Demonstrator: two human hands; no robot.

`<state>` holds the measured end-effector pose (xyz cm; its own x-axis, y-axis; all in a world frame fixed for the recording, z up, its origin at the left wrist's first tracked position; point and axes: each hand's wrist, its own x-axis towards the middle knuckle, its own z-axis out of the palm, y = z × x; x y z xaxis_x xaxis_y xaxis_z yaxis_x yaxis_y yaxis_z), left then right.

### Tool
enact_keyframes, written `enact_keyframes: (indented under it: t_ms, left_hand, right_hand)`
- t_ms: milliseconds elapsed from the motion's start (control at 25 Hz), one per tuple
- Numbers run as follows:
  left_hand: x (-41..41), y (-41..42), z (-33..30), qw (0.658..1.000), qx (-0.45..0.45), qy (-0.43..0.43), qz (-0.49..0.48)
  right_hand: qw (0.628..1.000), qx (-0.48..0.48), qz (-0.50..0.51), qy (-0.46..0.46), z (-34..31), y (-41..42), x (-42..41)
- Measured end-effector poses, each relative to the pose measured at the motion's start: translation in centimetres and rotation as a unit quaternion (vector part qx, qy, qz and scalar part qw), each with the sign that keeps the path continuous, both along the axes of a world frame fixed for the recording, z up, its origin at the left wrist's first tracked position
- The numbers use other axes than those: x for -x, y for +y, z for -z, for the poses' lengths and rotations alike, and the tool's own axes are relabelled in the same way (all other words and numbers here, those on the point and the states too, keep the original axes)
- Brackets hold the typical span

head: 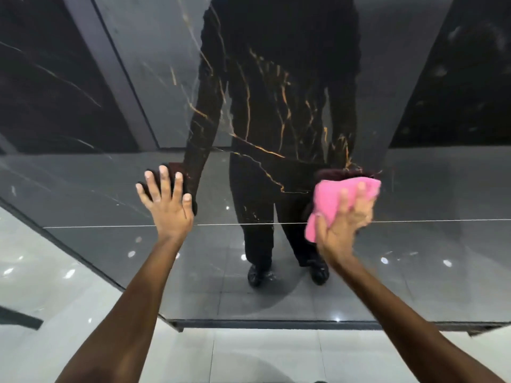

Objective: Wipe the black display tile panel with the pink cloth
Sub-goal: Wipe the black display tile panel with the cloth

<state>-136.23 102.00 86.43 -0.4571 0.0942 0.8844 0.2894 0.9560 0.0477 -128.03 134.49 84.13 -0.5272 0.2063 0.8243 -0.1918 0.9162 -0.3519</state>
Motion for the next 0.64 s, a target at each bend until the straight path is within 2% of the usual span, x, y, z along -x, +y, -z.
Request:
enact_keyframes:
  t_ms: [120,200,320,400,480,520,560,640]
  left_hand:
    - [0.4,-0.3,0.0,1.0,-0.011,0.019,0.007]
    - [0.3,-0.3,0.0,1.0,-0.009,0.024,0.01]
    - [0.2,-0.2,0.2,0.999,-0.02,0.02,0.014]
    - [-0.2,-0.2,-0.1,1.0,-0.013,-0.003,0.007]
    - [-0.7,-0.4,-0.5,1.0,0.002,-0.028,0.004]
    - [-1.0,-0.6,-0.5,0.999,0.011,-0.038,0.005]
    - [-1.4,-0.8,-0.4,0.999,0.024,-0.048,0.003]
    - [-2.0,-1.7,-0.7,0.996,0.052,-0.067,-0.005]
  right_hand:
    - [0.973,-0.221,-0.043,0.042,-0.9,-10.0,2.6]
    - [0.957,-0.275,-0.076,0.055,-1.5,-10.1,2.9]
    - [0.973,-0.218,-0.048,0.052,0.0,-2.1,1.1]
    - [0.992,-0.125,-0.009,-0.006,0.8,1.7,-0.5]
    - [0.999,-0.02,0.012,-0.031,1.1,-0.8,-0.3]
    - [1.0,-0.001,0.013,-0.024,1.1,-3.9,0.4]
    - [1.0,-0.022,-0.001,-0.001,0.9,-7.7,1.3]
    - [0.985,-0.162,-0.058,0.031,-0.2,-14.4,2.7]
